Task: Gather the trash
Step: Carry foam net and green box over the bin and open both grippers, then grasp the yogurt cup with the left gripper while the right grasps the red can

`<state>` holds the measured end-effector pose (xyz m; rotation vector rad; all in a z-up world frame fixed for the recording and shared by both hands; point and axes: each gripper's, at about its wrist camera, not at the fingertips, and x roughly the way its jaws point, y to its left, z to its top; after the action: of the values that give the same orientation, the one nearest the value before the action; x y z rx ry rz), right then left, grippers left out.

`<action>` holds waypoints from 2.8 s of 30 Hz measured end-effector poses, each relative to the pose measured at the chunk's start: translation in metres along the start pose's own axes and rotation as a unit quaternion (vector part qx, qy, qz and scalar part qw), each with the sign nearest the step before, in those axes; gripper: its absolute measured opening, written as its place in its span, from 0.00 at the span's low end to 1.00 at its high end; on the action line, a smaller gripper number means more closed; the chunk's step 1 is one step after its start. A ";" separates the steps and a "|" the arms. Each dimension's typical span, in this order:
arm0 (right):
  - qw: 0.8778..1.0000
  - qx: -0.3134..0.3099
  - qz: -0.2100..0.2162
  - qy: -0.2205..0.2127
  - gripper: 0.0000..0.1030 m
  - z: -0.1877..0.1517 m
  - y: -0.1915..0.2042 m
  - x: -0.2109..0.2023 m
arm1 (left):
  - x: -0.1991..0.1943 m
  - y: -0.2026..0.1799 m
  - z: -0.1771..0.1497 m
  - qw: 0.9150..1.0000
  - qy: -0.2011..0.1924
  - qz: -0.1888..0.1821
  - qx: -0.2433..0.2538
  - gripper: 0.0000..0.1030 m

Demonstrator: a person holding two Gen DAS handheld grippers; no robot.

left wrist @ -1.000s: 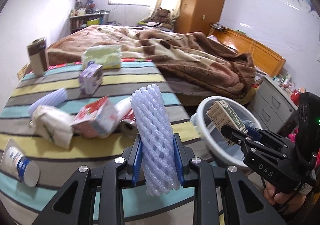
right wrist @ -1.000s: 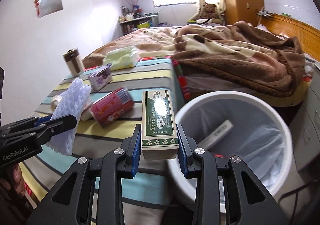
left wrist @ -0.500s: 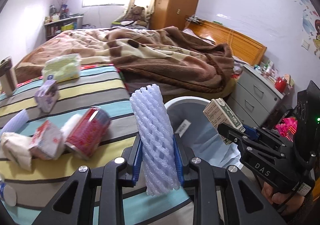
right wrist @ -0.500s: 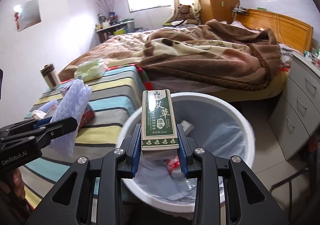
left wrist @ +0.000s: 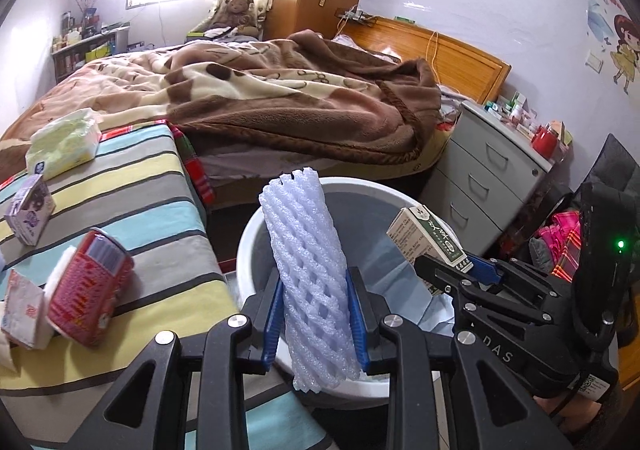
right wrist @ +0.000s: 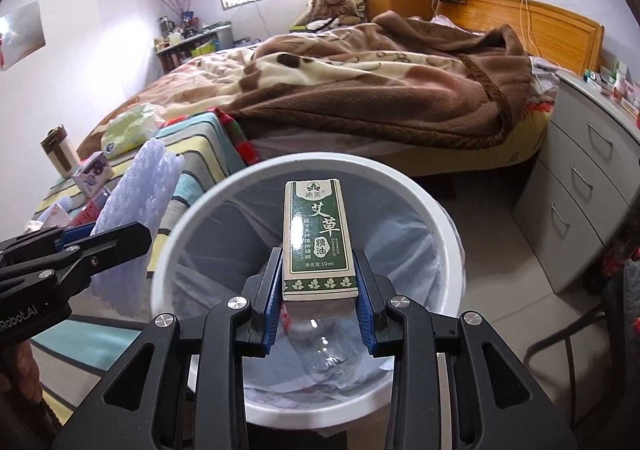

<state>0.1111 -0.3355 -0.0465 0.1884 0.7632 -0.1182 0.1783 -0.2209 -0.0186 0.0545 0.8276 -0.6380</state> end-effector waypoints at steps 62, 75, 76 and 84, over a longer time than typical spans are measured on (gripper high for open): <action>0.993 -0.013 0.121 0.007 0.65 0.001 0.124 0.010 | -0.154 0.184 -0.086 0.972 -0.084 0.144 -0.163 0.65; 0.991 -0.034 0.126 0.031 0.65 0.010 0.162 0.036 | -0.209 0.266 -0.139 0.929 -0.106 0.208 -0.287 0.66; 0.991 -0.031 0.125 0.033 0.65 0.011 0.162 0.039 | -0.212 0.270 -0.142 0.927 -0.106 0.208 -0.294 0.67; 0.991 -0.003 0.122 0.051 0.65 0.019 0.166 0.054 | -0.209 0.291 -0.160 0.912 -0.094 0.204 -0.343 0.67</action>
<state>0.1915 -0.1799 -0.0492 0.2814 0.8369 0.1273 0.1263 0.1677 -0.0392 -0.4578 0.7838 0.0654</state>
